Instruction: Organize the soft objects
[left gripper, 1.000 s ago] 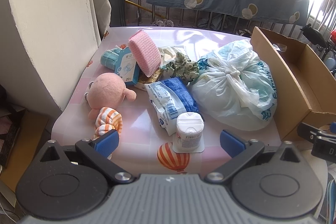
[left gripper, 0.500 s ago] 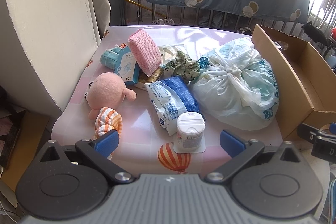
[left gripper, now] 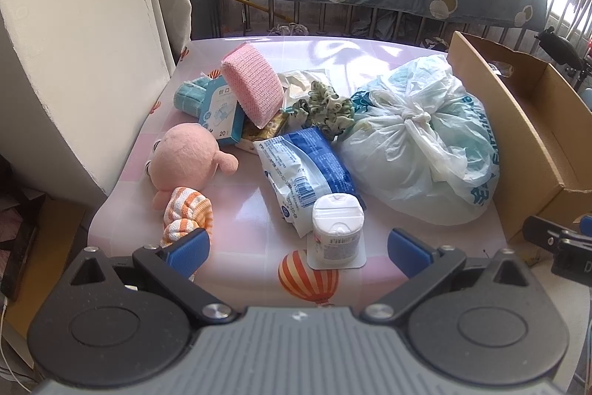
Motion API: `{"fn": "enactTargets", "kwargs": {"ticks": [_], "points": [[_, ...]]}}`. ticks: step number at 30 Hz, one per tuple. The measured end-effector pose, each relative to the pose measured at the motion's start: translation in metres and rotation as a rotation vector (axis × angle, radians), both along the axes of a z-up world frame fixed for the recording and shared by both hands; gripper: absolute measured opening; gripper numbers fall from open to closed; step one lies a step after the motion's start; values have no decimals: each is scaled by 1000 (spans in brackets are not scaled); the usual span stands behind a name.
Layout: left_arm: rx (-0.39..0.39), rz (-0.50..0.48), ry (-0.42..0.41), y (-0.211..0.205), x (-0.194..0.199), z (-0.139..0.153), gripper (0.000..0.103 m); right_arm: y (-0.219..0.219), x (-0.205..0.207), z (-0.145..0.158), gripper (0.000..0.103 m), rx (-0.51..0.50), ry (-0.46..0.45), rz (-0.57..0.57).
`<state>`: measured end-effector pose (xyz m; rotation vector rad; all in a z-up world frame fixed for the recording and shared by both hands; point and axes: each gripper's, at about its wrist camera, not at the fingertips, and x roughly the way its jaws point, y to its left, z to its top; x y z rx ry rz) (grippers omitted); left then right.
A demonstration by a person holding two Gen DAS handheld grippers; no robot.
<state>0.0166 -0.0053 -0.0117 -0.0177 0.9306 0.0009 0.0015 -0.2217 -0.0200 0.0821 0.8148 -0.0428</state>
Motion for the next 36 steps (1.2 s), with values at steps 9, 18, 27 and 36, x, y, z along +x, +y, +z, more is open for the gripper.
{"fn": "enactTargets", "kwargs": {"ticks": [9,18,27,36], "points": [[-15,52,-5,29,-5,-11,103,2,1,3,102,64,-76,60],[-82,147,-62,76,-17,-14,103,14,13,2,102,158,-127,119],[-75,107,-141,79,-21,-10,101,25,29,1,101,266,-143,172],[32,54,-285,68,30,3,91,37,97,55,97,375,-203,405]]}}
